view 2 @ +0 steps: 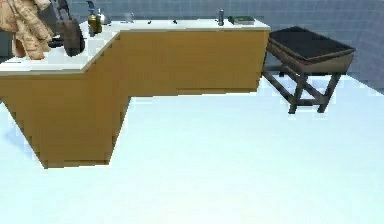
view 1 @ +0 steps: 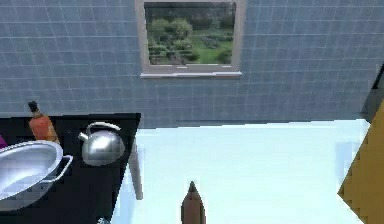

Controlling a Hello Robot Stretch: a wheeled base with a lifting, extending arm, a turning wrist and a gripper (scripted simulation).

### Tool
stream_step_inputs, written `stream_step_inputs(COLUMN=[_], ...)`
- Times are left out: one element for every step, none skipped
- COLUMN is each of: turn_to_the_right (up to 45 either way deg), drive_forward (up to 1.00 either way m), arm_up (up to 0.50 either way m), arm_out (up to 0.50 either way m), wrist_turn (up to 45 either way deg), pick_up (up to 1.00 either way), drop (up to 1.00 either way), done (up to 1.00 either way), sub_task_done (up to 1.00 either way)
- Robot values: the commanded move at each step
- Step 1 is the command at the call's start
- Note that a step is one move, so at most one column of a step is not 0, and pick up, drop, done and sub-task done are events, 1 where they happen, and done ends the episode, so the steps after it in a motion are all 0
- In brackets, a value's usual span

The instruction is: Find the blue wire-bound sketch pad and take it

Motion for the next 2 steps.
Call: stream_step_inputs(turn_to_the_right=[-45.0, -45.0], drive_forward=[0.00, 0.00], arm_up=[0.00, 0.00], arm_out=[0.00, 0.00], wrist_turn=[0.0, 0.0], pick_up=[0.00, 0.00], drop=[0.00, 0.00], done=[0.00, 0.00], sub_task_done=[0.00, 0.00])
